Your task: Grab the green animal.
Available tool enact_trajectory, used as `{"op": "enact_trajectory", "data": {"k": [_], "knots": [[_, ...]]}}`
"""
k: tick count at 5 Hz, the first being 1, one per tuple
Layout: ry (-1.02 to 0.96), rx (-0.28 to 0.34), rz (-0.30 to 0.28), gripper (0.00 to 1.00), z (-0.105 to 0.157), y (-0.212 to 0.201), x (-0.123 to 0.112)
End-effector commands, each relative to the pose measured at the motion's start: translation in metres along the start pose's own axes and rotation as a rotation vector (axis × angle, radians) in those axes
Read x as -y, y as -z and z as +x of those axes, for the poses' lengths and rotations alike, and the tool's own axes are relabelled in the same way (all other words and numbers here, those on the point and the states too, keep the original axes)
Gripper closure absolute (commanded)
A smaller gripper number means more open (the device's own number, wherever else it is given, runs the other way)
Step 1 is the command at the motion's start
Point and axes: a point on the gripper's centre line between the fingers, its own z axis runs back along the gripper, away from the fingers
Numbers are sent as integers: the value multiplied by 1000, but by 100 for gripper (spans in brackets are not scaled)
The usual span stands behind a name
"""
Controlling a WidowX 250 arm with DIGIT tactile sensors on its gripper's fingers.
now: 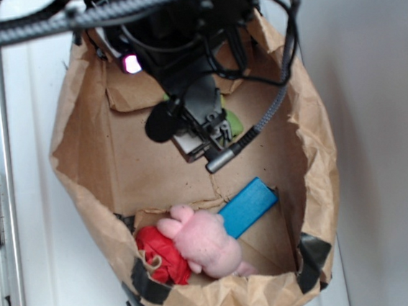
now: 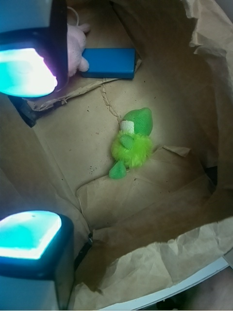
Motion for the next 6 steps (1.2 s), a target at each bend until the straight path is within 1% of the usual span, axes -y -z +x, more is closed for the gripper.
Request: {"op": "enact_trajectory", "data": {"k": [1,2,4,5,6], "knots": [[-13,67,-15,0,9,-17,-5],[-14,64,-7,0,12,-15,-2],[-5,81,-12,0,17,-14,1],[-15,83,7,0,23,-9,2],[-85,103,39,0,32,9,5]]}}
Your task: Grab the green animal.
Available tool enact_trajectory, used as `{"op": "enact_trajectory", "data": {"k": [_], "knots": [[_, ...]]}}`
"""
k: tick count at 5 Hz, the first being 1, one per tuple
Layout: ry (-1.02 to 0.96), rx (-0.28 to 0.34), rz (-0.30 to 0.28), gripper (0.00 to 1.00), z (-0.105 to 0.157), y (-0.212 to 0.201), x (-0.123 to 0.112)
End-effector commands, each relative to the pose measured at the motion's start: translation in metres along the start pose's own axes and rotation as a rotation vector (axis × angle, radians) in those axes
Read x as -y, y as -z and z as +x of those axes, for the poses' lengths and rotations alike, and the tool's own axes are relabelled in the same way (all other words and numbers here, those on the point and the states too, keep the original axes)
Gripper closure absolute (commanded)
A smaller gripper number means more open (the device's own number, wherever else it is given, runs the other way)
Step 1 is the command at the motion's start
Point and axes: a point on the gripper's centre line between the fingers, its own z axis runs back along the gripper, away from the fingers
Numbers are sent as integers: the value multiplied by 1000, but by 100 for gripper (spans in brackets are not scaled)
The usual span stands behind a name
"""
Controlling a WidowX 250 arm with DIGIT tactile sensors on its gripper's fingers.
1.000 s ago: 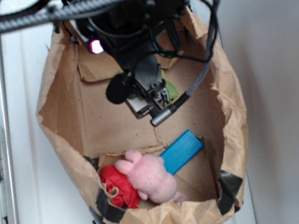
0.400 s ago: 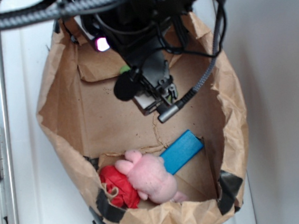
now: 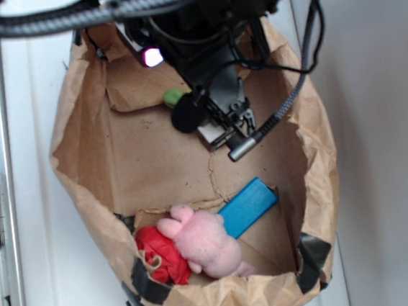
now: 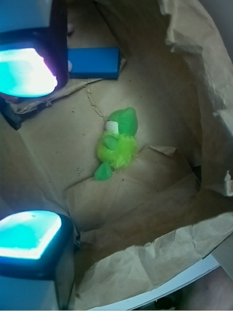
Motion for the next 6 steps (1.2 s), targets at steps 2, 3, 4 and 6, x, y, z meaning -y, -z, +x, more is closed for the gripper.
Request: {"op": "enact_trajectory", "data": {"k": [2,3,4,6], "knots": [[-105,106,19,0,28,26,9],[-97,104,27,0,32,29,10],[-85,110,30,0,31,30,9],[-73,135,77,0,47,56,13]]}}
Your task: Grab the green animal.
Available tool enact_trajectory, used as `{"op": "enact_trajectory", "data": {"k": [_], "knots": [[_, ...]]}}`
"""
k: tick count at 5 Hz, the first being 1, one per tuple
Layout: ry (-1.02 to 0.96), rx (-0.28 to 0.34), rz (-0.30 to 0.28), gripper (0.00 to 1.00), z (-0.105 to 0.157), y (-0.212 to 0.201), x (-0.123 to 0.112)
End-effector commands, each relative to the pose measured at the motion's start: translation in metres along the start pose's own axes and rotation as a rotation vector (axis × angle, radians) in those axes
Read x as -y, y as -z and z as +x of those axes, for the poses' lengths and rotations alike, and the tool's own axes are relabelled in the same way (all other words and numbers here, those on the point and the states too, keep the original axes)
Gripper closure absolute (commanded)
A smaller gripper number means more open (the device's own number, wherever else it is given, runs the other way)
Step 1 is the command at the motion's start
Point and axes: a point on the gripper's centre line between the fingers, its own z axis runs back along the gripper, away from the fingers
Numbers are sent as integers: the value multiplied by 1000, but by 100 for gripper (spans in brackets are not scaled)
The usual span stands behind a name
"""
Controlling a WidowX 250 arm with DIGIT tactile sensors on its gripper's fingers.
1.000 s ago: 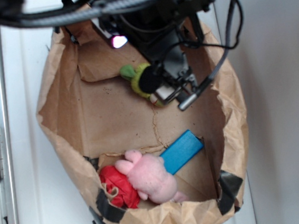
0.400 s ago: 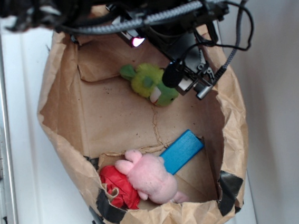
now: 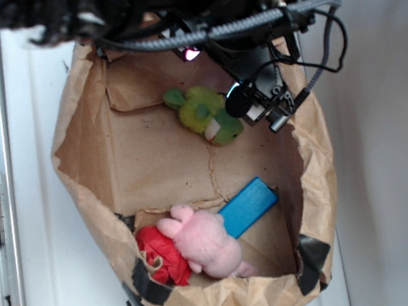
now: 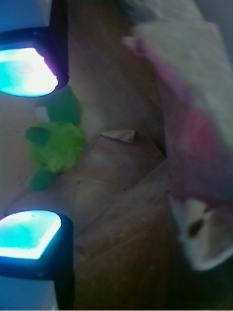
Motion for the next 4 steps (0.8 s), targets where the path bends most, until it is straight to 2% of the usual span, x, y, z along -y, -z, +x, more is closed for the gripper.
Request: {"op": "enact_trajectory", "data": {"k": [1,2,3,4], "knots": [[143,65,-6,0,19,8,6],[344,108,-26,0,34,15,5],[606,162,2,0,51,15,1],[606,162,2,0,51,15,1]]}}
